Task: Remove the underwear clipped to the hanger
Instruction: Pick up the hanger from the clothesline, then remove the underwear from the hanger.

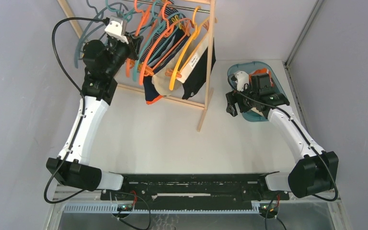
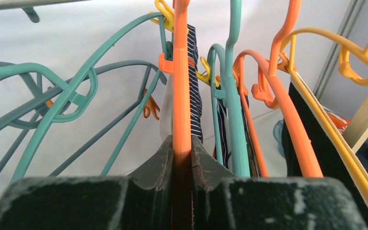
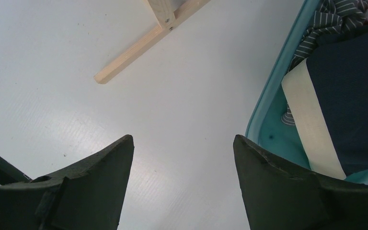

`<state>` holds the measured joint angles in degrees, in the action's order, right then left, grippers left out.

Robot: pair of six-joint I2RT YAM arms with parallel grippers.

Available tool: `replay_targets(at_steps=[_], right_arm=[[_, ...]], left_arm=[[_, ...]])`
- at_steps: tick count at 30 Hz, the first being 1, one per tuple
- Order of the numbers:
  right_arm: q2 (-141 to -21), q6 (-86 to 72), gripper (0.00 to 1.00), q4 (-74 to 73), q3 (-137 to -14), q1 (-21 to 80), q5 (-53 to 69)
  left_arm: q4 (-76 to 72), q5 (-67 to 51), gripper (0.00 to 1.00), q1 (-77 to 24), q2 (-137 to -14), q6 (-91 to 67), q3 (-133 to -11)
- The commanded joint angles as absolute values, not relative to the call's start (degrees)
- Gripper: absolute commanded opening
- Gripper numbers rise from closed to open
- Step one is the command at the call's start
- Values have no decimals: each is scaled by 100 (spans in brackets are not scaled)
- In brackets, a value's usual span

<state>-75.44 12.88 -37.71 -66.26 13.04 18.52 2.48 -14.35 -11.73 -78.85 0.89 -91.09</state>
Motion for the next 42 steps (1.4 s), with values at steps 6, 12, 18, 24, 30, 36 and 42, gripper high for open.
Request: replay_targets(at_steps=[6, 12, 18, 24, 30, 36, 42], right_arm=[[-7560, 1372, 75, -3735, -6627, 1344, 1872], [-7550, 1411, 75, -3749, -6627, 1387, 1905], [-7593, 1437, 75, -3753, -6627, 1462, 1881], [-7653, 1462, 75, -3753, -6627, 1544, 1826], [-7642, 1485, 75, -3769, -6627, 1564, 1838], [-7604, 1505, 75, -3788, -6627, 1567, 1871], [-7537, 1534, 75, -3803, -6627, 1564, 1945]], left_arm=[[-329, -1542, 0, -1194, -7147, 246, -8379], [104, -1501, 0, -1195, -6497, 736, -7745], [682, -960, 0, -1195, -5886, 1049, -7167], [1128, -1321, 0, -1194, -5701, 1444, -6972], [1462, -1898, 0, -1194, -5791, 1522, -7184], [1747, -1908, 0, -1190, -5928, 1570, -7326], [2052, -982, 0, -1195, -5734, 1453, -7145]])
